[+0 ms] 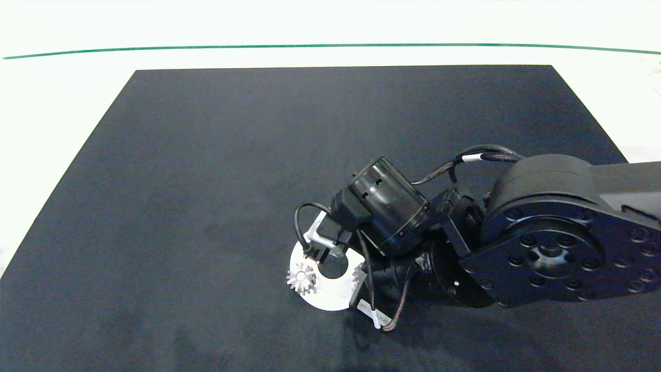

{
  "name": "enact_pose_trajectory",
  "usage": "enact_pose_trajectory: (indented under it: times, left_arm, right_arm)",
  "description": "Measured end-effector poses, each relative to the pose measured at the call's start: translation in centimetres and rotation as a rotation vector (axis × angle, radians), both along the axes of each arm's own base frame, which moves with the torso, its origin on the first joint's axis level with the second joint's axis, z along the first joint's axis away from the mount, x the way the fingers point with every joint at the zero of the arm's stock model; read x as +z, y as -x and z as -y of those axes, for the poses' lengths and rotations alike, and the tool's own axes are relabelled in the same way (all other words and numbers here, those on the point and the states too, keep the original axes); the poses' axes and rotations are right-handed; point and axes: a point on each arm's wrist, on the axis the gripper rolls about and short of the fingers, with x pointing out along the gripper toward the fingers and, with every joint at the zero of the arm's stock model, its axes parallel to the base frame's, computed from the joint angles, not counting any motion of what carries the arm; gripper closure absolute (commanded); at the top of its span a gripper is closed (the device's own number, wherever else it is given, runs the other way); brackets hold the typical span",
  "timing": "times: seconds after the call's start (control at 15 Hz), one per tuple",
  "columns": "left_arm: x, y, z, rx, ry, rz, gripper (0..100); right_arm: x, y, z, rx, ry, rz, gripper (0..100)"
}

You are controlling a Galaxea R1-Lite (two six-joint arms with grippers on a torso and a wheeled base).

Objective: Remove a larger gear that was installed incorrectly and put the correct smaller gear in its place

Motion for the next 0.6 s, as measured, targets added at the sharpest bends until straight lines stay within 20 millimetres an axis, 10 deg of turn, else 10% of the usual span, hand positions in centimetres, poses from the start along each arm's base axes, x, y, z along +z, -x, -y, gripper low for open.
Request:
enact_pose_trajectory:
  times: [0.6]
  left_arm:
    - [0.0,0.0,0.0,-0.001,0.0,0.0,0]
  right_arm:
    - [0.04,-0.04,-0.05,0.0,-0.007,-0.002,81]
